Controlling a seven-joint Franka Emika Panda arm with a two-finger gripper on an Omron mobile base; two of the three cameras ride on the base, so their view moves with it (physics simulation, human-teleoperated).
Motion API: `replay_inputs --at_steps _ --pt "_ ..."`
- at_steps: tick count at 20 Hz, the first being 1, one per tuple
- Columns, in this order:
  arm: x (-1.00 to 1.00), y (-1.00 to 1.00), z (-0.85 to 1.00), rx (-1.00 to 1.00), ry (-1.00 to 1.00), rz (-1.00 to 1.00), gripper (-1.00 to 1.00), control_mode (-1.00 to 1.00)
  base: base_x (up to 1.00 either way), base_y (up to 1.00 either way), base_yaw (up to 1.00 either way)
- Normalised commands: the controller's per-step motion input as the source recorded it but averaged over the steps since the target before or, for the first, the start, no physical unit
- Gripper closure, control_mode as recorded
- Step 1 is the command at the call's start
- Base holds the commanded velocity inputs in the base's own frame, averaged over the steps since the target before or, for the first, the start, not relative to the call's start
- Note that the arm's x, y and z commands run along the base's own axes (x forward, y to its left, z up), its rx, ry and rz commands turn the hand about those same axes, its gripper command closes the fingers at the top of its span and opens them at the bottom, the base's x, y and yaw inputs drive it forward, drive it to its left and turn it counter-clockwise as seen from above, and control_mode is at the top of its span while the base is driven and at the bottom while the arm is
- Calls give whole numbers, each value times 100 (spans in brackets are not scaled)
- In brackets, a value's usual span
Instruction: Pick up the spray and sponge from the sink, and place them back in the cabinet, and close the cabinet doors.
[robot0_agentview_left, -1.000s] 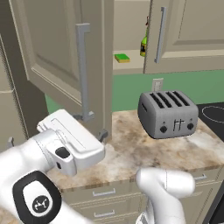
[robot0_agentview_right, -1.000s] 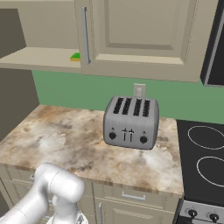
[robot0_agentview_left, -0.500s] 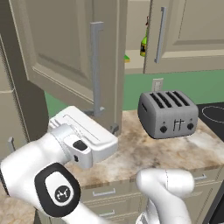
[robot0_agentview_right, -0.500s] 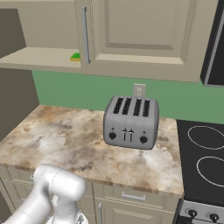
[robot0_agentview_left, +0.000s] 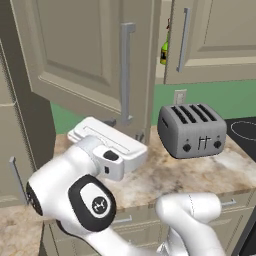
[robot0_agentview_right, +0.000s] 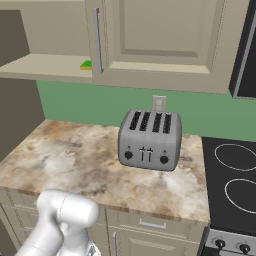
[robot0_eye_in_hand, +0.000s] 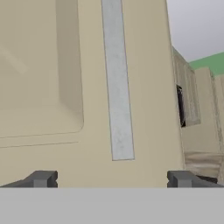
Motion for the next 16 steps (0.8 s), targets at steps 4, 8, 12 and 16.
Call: replay_inputs --at_steps 4,8,12,16 --pt "36 -3 0 0 0 15 -100 -100 0 0 0" --pt "40 -5 0 0 0 14 -100 -100 0 0 0" --pt "41 -11 0 0 0 13 -100 -100 0 0 0" --pt "42 -15 0 0 0 13 -100 -100 0 0 0"
